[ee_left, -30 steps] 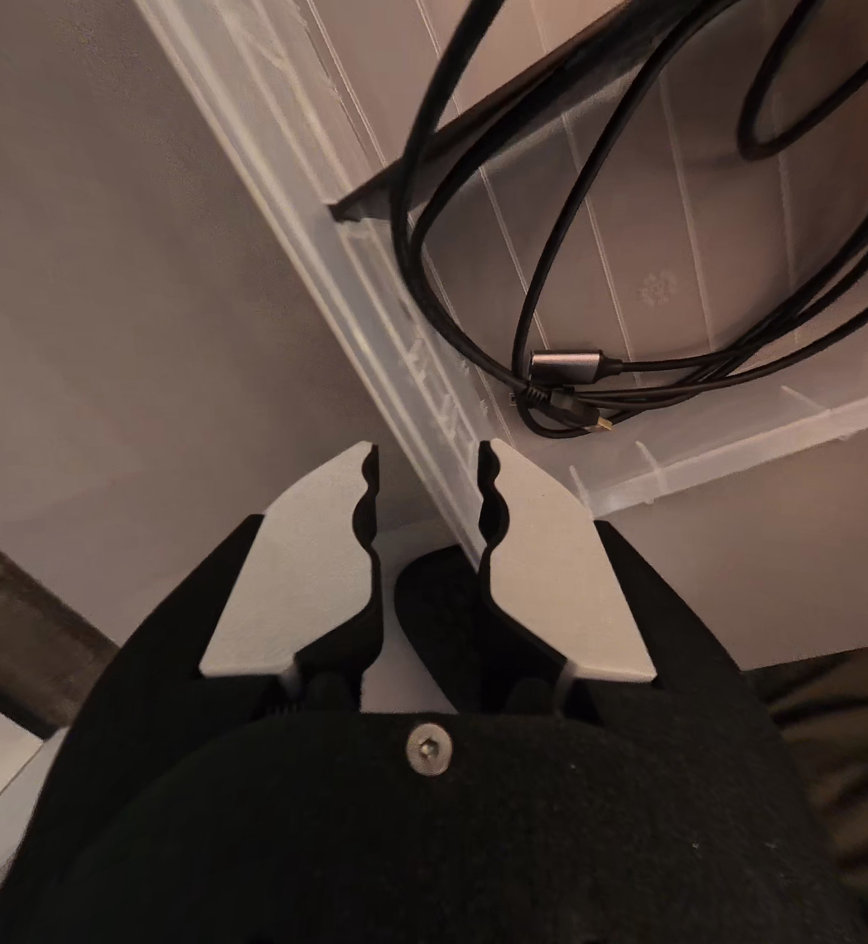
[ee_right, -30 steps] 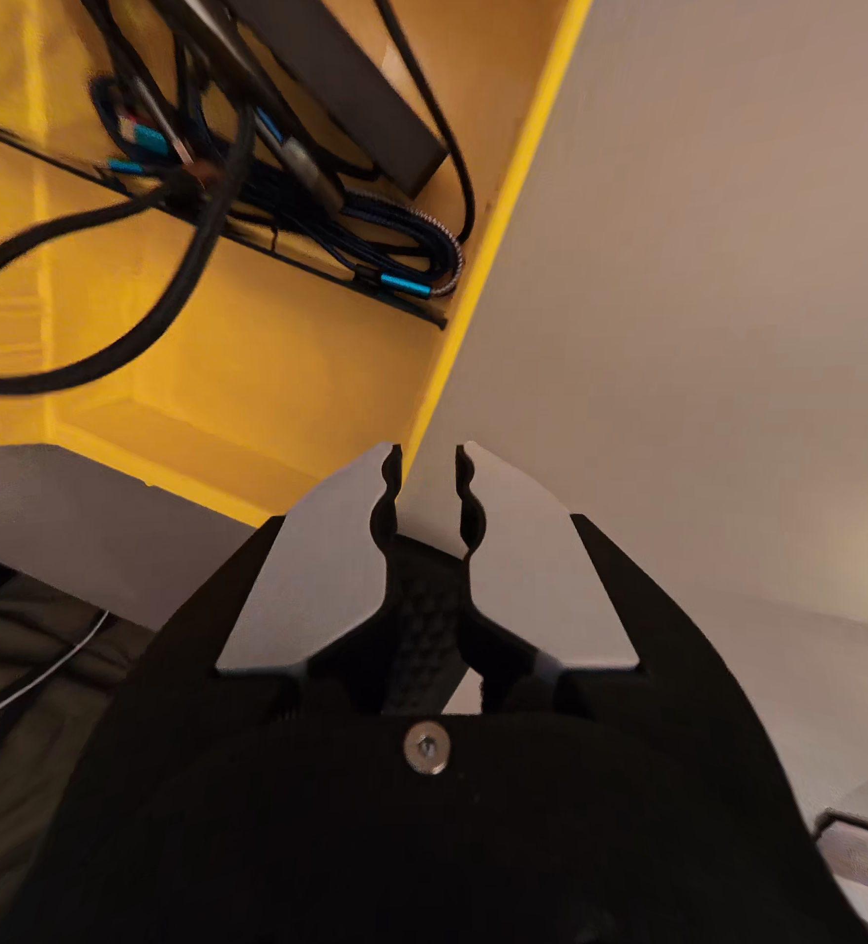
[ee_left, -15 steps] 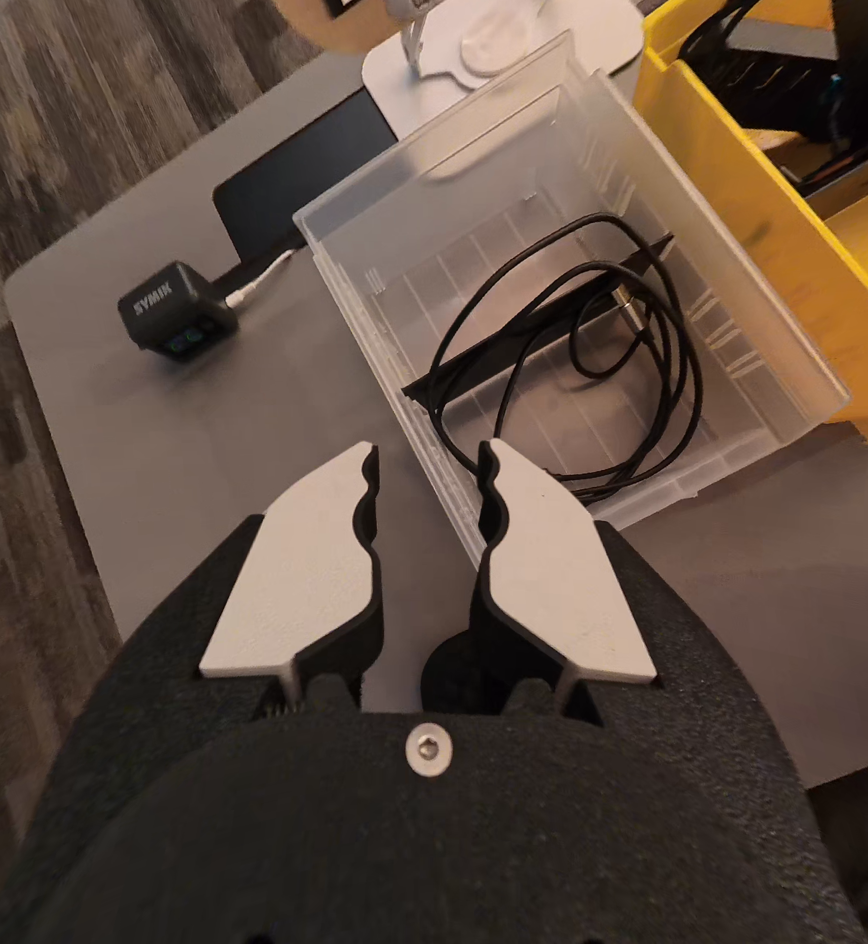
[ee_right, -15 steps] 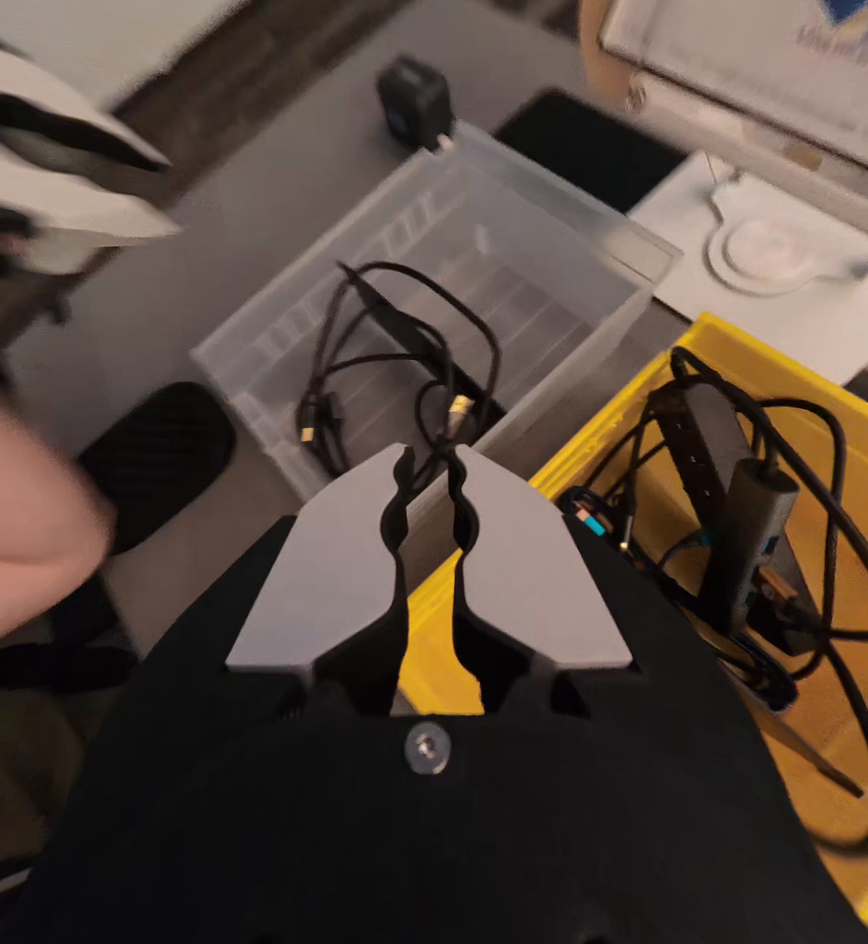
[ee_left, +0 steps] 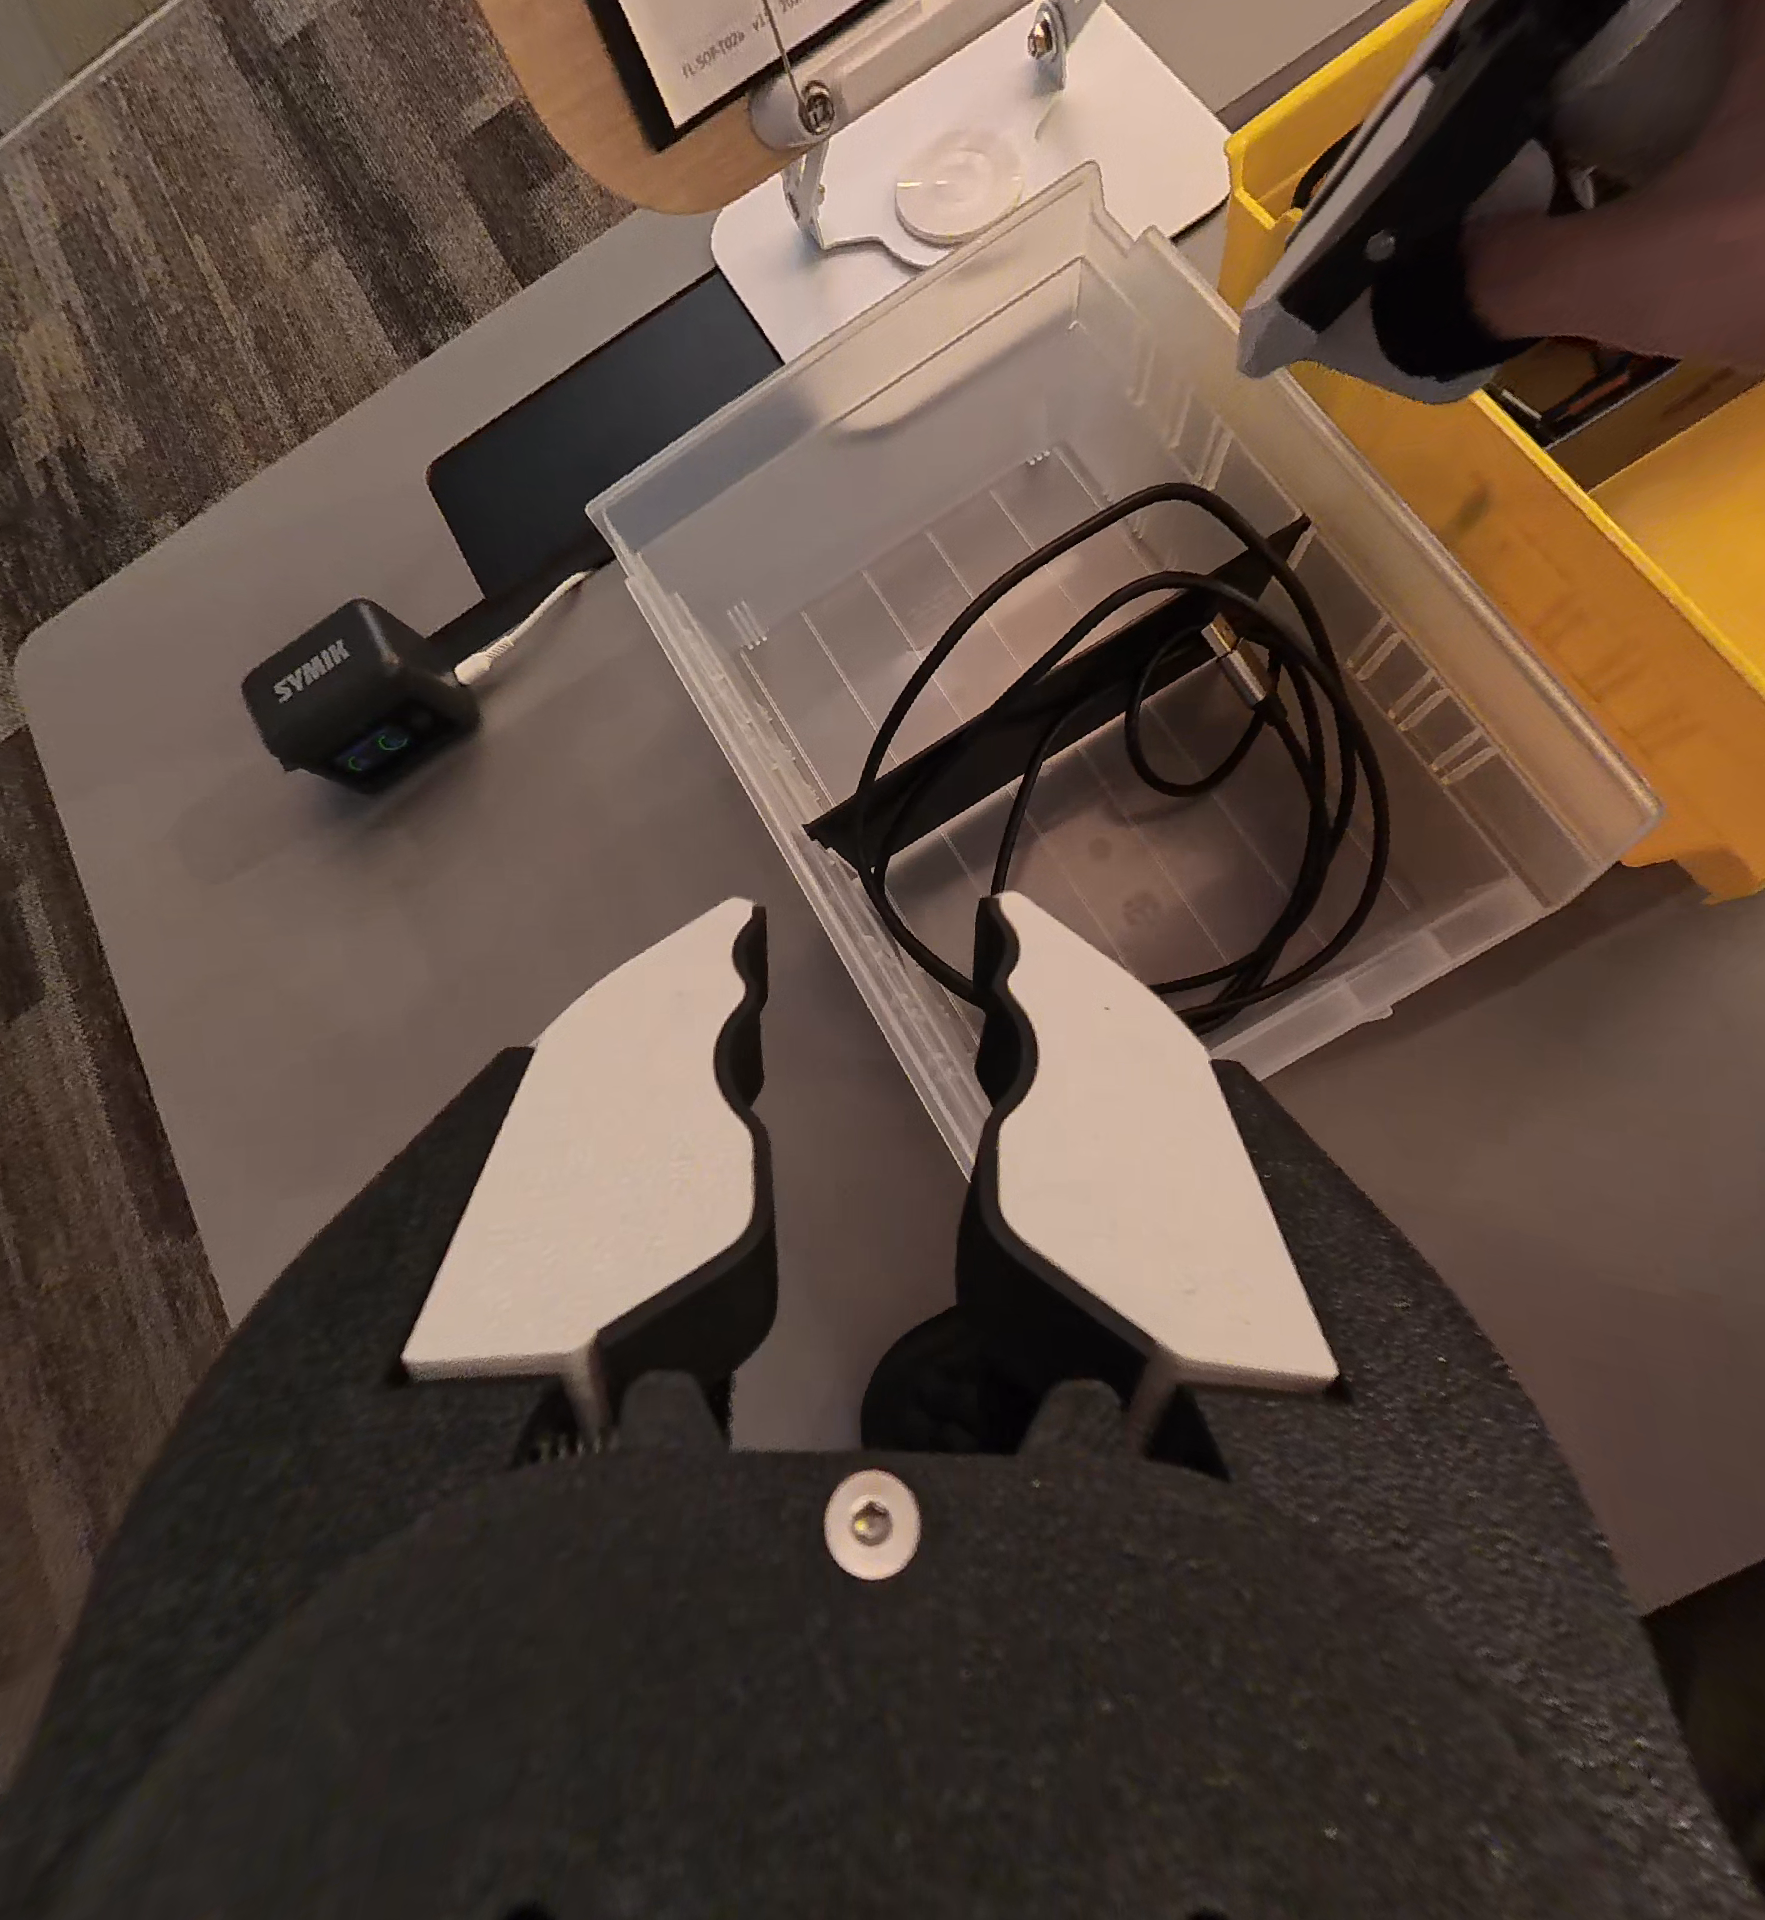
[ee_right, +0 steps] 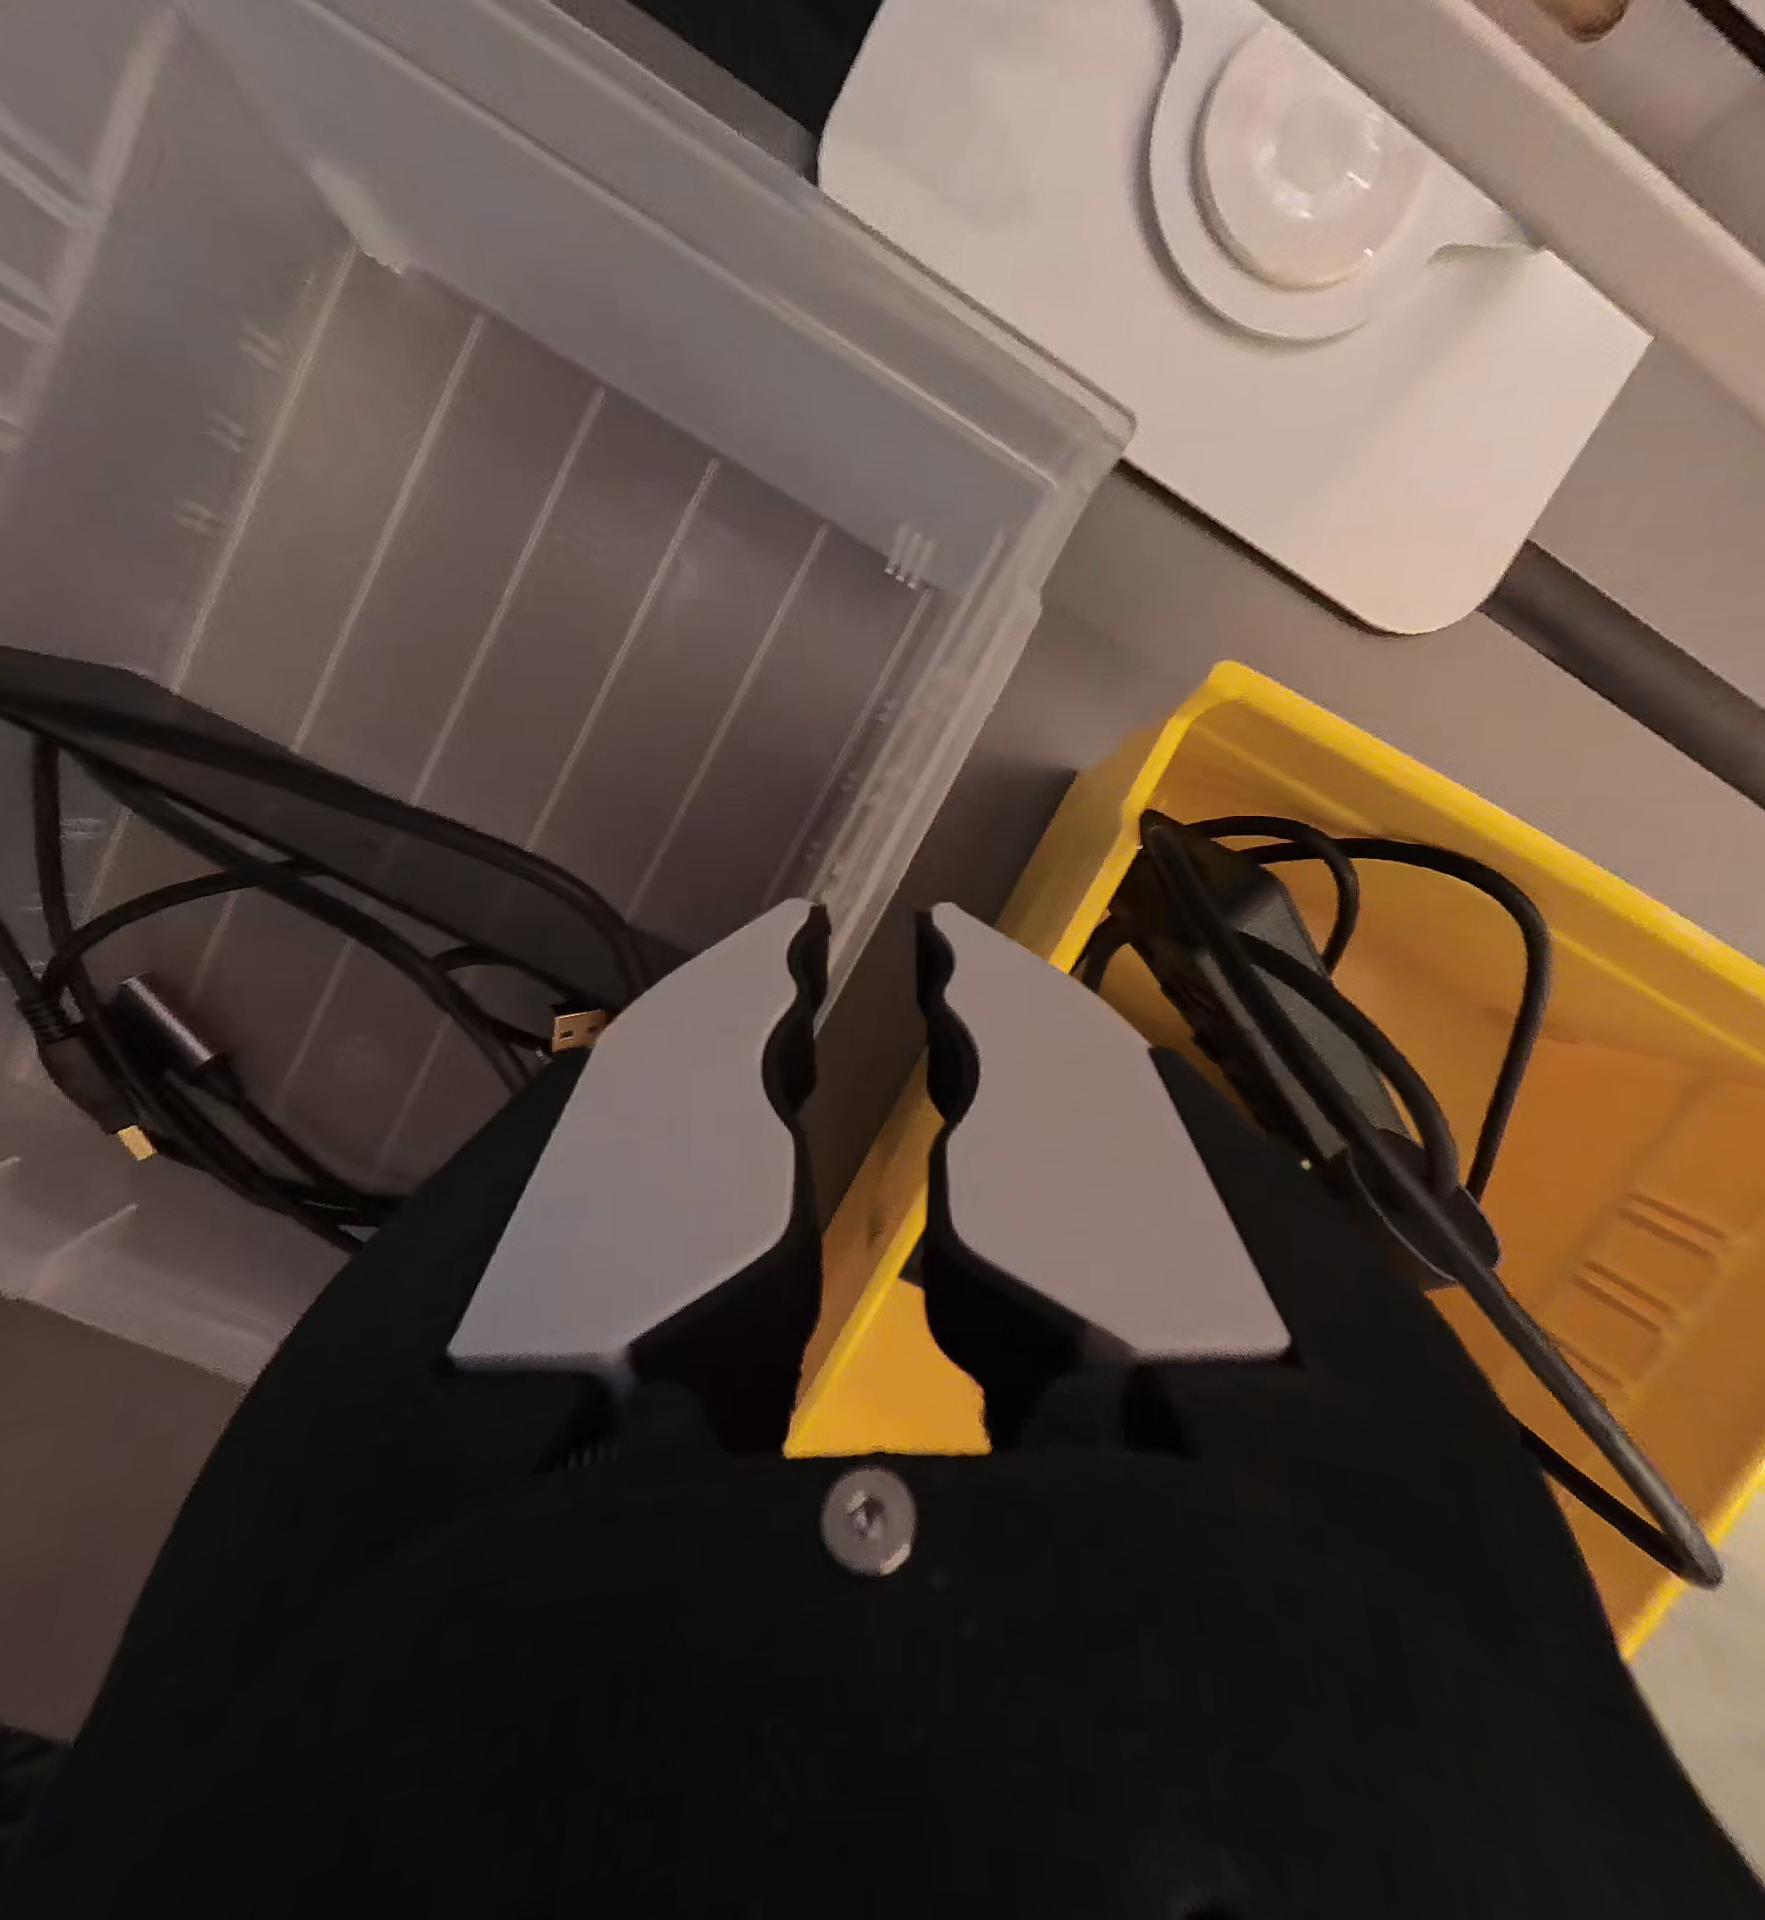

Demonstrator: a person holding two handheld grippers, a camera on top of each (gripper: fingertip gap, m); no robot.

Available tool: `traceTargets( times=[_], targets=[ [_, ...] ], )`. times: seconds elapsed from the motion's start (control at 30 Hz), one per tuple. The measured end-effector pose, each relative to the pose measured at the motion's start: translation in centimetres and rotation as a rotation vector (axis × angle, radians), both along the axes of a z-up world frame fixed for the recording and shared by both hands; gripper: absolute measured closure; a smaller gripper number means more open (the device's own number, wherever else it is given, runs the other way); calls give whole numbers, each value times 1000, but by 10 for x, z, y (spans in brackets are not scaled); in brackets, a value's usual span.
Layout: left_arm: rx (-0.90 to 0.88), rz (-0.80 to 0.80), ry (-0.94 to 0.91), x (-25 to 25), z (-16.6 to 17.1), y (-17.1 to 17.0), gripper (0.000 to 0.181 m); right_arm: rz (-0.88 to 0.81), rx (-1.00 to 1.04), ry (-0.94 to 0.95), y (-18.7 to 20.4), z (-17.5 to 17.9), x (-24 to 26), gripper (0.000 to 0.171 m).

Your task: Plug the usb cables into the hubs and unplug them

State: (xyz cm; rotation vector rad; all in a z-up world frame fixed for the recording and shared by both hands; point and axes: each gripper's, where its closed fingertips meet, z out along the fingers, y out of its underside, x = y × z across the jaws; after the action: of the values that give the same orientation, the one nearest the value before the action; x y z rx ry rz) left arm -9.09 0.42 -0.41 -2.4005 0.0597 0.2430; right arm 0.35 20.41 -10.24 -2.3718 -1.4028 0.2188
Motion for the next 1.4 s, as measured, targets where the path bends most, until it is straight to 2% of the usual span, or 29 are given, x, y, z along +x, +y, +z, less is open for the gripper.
traceTargets(
  times=[0.13, 0.23, 0.4, 0.5, 0.67, 0.87, 1.07, 1.4],
  targets=[
    [10, -21, 6, 5, 1, 4, 143, -12, -80, -63, -4, -20, -4, 147],
    [20, -41, 12, 10, 3, 6, 143, -30, -36, -76, 5, -25, -12, 153],
    [24, -64, 22, 16, 4, 7, 143, -54, -222, -63, -11, -45, -31, 155],
    [24, -64, 22, 15, 5, 6, 143, -67, -230, -86, -9, -58, -35, 162],
    [31, -64, 22, 13, 6, 6, 144, -72, -212, -117, -7, -58, -36, 162],
    [43, -59, 39, 12, 9, 5, 145, -94, -365, -174, -24, -56, -29, 164],
    [79, -59, 56, 16, 18, -1, 146, -127, -391, -259, -35, -33, -20, 163],
    [185, -74, 93, 25, 43, -15, 147, -134, -311, -242, -32, 47, -26, 162]
  ],
)
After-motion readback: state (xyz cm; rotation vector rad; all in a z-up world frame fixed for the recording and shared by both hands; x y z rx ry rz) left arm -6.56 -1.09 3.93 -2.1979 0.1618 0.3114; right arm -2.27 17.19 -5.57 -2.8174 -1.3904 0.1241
